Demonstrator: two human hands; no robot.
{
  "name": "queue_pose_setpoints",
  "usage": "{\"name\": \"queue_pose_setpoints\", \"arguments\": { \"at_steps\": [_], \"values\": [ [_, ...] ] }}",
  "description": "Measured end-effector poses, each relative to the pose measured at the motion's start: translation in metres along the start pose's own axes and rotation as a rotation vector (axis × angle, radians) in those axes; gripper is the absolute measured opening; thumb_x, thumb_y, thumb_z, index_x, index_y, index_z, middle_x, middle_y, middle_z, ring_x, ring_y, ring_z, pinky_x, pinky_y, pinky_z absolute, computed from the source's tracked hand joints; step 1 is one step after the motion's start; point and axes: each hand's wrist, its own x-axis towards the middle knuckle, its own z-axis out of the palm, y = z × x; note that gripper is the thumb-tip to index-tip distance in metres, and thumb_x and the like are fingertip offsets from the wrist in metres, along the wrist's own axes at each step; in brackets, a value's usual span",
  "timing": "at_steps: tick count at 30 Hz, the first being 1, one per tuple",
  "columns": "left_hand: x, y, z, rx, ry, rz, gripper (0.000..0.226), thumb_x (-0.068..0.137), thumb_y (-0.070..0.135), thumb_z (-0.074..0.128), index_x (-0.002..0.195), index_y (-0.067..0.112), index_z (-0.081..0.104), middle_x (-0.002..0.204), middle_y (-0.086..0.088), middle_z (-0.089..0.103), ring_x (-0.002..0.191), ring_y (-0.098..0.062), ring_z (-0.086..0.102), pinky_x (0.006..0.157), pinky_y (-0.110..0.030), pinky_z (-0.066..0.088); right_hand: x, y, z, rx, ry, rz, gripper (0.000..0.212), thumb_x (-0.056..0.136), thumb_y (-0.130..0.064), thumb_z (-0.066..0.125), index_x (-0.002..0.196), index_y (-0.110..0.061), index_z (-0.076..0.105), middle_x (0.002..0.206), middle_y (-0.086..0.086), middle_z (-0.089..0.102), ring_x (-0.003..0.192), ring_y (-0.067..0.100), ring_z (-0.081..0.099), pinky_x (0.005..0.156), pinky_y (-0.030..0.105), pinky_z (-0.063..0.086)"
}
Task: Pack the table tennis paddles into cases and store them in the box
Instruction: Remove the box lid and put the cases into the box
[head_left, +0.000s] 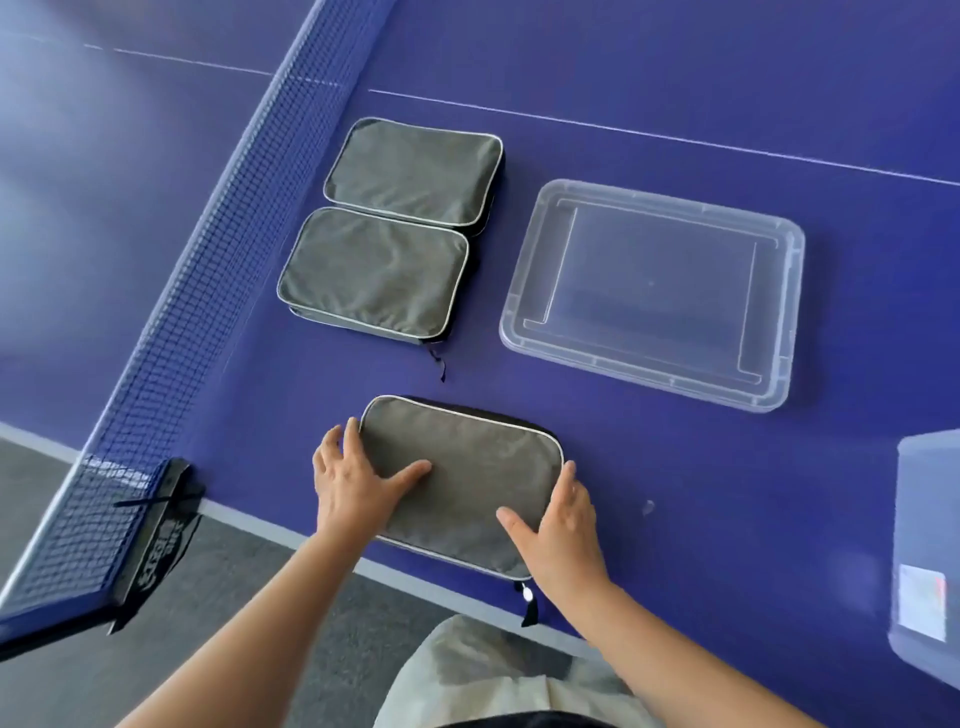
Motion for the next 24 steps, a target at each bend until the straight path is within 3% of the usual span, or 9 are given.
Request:
{"name": "queue_pose_setpoints", "arguments": {
  "at_steps": [4, 8, 12, 15, 18, 21, 24],
  "values": [
    [-0.003, -0.013, 0.004, -0.036, -0.061, -0.077, 0.122, 0.059, 0.081, 0.069, 0.152, 0.015, 0.024, 0.147, -0.009, 0.037, 0.138, -0.029, 0.029, 0.114, -0.046, 0.03, -0.003, -0.011, 0.012, 0.041, 0.037, 0.073, 0.113, 0.084, -0.059, 0.064, 0.153, -0.001, -0.004, 0.155, 0.019, 0.019, 0.143, 0.03, 0.021, 0.116, 0.032, 0.022],
    [-0.003, -0.013, 0.004, -0.174, -0.075, -0.115, 0.107, 0.056, 0.075, 0.076, 0.138, 0.017, 0.039, 0.133, -0.005, 0.046, 0.129, -0.027, 0.038, 0.107, -0.047, 0.039, -0.001, -0.017, 0.015, 0.088, 0.091, 0.109, 0.112, 0.078, -0.057, 0.072, 0.153, -0.007, 0.005, 0.15, 0.017, 0.027, 0.137, 0.031, 0.03, 0.11, 0.037, 0.031],
    [-0.006, -0.01, 0.002, -0.218, -0.11, -0.121, 0.102, 0.053, 0.075, 0.077, 0.13, 0.019, 0.041, 0.123, -0.002, 0.049, 0.122, -0.026, 0.044, 0.101, -0.048, 0.045, -0.002, -0.015, 0.009, 0.17, 0.11, 0.131, 0.108, 0.075, -0.058, 0.074, 0.153, -0.02, 0.009, 0.144, 0.01, 0.035, 0.128, 0.026, 0.042, 0.094, 0.035, 0.044],
    [-0.017, -0.004, -0.002, -0.229, -0.117, -0.119, 0.103, 0.051, 0.078, 0.077, 0.129, 0.021, 0.041, 0.121, -0.002, 0.049, 0.118, -0.026, 0.048, 0.099, -0.049, 0.047, -0.01, -0.012, 0.0, 0.231, 0.134, 0.136, 0.105, 0.074, -0.06, 0.074, 0.152, -0.028, 0.01, 0.139, 0.004, 0.037, 0.118, 0.021, 0.049, 0.081, 0.029, 0.044],
    [-0.039, 0.01, -0.006, -0.249, -0.125, -0.11, 0.106, 0.051, 0.077, 0.078, 0.132, 0.023, 0.037, 0.124, -0.001, 0.045, 0.112, -0.024, 0.051, 0.094, -0.047, 0.049, -0.021, -0.003, -0.015, 0.264, 0.187, 0.124, 0.105, 0.074, -0.061, 0.073, 0.152, -0.032, 0.009, 0.139, 0.001, 0.036, 0.122, 0.02, 0.046, 0.09, 0.033, 0.048],
    [-0.066, 0.033, -0.012, -0.312, -0.143, -0.077, 0.099, 0.057, 0.067, 0.082, 0.133, 0.023, 0.036, 0.124, 0.001, 0.039, 0.1, -0.018, 0.048, 0.08, -0.038, 0.048, -0.038, 0.009, -0.04, 0.282, 0.22, 0.103, 0.107, 0.075, -0.06, 0.072, 0.154, -0.03, 0.006, 0.149, -0.001, 0.031, 0.137, 0.017, 0.032, 0.104, 0.036, 0.043],
    [-0.097, 0.062, -0.019, -0.335, -0.121, -0.008, 0.093, 0.061, 0.061, 0.084, 0.131, 0.023, 0.036, 0.123, 0.002, 0.038, 0.097, -0.015, 0.046, 0.078, -0.034, 0.043, -0.056, 0.026, -0.073, 0.333, 0.246, 0.111, 0.108, 0.075, -0.059, 0.073, 0.155, -0.03, 0.007, 0.154, -0.005, 0.029, 0.141, 0.015, 0.032, 0.11, 0.034, 0.036]
  ]
}}
